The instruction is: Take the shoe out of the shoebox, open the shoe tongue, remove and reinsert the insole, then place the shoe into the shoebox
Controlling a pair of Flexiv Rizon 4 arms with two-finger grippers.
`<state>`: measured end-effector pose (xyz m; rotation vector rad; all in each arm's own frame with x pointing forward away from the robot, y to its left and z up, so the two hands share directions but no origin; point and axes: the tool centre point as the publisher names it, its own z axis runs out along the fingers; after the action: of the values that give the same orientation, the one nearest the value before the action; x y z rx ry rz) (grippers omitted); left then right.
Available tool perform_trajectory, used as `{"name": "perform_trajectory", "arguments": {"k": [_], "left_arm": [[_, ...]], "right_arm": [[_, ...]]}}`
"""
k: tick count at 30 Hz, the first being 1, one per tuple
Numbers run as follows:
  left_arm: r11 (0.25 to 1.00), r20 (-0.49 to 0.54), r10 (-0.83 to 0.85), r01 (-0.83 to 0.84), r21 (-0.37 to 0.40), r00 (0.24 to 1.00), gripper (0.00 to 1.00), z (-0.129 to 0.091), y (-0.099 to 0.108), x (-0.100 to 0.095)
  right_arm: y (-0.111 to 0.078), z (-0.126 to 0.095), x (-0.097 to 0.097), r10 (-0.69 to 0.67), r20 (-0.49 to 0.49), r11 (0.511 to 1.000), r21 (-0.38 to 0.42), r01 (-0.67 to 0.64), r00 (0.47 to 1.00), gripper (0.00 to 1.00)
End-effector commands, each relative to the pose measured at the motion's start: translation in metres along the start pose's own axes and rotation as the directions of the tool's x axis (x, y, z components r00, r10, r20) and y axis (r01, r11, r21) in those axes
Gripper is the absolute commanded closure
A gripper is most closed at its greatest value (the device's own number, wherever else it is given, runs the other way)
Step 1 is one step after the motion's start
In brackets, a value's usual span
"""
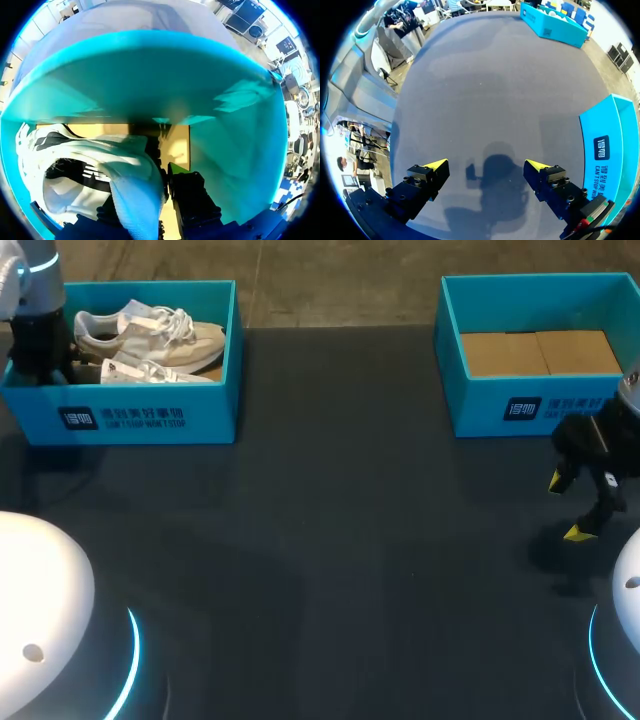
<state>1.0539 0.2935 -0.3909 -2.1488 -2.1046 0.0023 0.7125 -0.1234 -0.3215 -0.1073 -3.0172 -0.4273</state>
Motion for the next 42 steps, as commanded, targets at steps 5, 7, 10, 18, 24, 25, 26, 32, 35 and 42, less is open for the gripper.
{"name": "perform_trajectory", "arguments": {"k": [5, 7, 10, 18, 24, 25, 26, 32, 35, 42], "left_arm": [[0.999, 0.012, -0.05, 0.05, -0.001, 0.999, 1.0, -0.009, 0.005, 0.005], [0.998, 0.015, -0.056, 0.056, 0.002, 0.998, 1.0, -0.01, 0.006, 0.008], [0.998, 0.022, -0.062, 0.062, 0.009, 0.998, 1.0, -0.013, 0.009, 0.012], [0.995, 0.019, -0.098, 0.098, 0.027, 0.995, 1.0, -0.025, 0.016, 0.02], [0.992, 0.032, -0.122, 0.12, 0.044, 0.992, 1.0, -0.038, 0.017, 0.024], [0.992, 0.033, -0.123, 0.121, 0.045, 0.992, 1.0, -0.04, 0.016, 0.024], [0.991, 0.035, -0.124, 0.122, 0.046, 0.992, 1.0, -0.043, 0.016, 0.024], [0.99, 0.038, -0.137, 0.136, 0.045, 0.99, 1.0, -0.06, 0.013, 0.027], [0.99, 0.04, -0.141, 0.14, 0.034, 0.989, 1.0, -0.07, 0.013, 0.03], [0.989, 0.059, -0.15, 0.148, 0.026, 0.987, 1.0, -0.101, 0.01, 0.036]], "right_arm": [[0.0, 0.0, 0.001, 0.001, 0.001, 1.0, 0.003, -0.001, 1.0, 0.0], [0.0, 0.0, 0.001, 0.001, 0.001, 1.0, 0.003, -0.001, 1.0, 0.0], [0.0, 0.0, 0.001, 0.001, 0.001, 1.0, 0.003, -0.001, 1.0, 0.0], [0.0, 0.0, 0.001, 0.001, 0.001, 1.0, 0.003, -0.001, 1.0, 0.0], [0.0, 0.0, 0.001, 0.001, 0.001, 1.0, 0.003, -0.001, 1.0, 0.0], [0.0, 0.0, 0.001, 0.001, 0.001, 1.0, 0.003, -0.001, 1.0, 0.0], [0.0, 0.0, 0.001, 0.001, 0.001, 1.0, 0.003, -0.001, 1.0, 0.0], [0.0, 0.0, 0.001, 0.001, 0.001, 1.0, 0.003, -0.001, 1.0, 0.0], [0.0, 0.0, 0.001, 0.001, 0.001, 1.0, 0.003, -0.001, 1.0, 0.0], [0.0, 0.0, 0.001, 0.001, 0.001, 1.0, 0.003, -0.001, 1.0, 0.0]]}}
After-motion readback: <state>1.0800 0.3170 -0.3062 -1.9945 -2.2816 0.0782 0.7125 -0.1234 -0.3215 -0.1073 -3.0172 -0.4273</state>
